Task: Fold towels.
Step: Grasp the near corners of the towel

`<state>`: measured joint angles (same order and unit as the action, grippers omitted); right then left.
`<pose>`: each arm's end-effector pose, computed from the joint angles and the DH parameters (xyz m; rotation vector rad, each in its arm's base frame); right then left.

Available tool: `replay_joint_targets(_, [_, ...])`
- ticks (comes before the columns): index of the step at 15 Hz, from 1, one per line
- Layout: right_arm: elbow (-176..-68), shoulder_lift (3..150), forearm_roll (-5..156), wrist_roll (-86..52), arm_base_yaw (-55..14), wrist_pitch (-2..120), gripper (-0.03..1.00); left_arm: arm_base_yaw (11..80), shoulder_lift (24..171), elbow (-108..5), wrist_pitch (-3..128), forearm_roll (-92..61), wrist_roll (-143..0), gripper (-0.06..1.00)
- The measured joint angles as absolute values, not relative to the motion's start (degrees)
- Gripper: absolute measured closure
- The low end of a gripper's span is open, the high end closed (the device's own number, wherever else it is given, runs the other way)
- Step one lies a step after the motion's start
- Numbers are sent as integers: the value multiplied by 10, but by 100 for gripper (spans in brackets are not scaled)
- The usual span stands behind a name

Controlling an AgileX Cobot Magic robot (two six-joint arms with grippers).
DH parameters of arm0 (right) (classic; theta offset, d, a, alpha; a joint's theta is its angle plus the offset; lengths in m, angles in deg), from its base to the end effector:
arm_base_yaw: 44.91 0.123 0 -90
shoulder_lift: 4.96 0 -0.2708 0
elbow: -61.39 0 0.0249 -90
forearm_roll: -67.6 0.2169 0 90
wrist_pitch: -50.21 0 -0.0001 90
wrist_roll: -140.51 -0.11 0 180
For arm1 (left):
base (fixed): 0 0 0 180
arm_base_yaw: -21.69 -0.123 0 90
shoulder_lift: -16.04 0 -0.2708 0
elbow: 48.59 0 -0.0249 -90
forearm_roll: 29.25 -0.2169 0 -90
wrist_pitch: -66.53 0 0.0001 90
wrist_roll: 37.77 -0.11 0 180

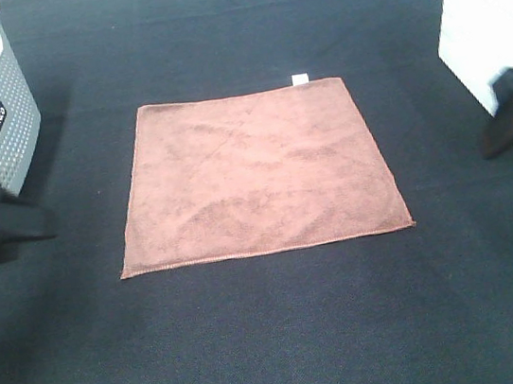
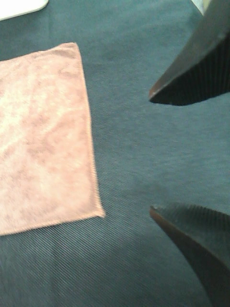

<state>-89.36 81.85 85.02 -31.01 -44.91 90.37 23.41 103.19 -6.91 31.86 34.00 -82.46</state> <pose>0.2364 0.0213 0.2227 0.0593 2.6984 0.2889 0.2221 -0.0626 0.1982 -0.0570 2.5279 -0.7851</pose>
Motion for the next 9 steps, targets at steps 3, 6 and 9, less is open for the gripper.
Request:
replay_joint_targets(3, [-929, 900, 925, -259, -449, 903, 21, 234, 1116, -118, 315, 360, -846, 36])
replay_joint_targets(6, [-970, 989, 1000, -182, -449, 906, 21, 243, 1200, -172, 315, 364, -851, 36])
replay_joint_targets(9, [-1004, 1053, 1016, -152, -451, 907, 21, 267, 1265, -217, 331, 364, -852, 35])
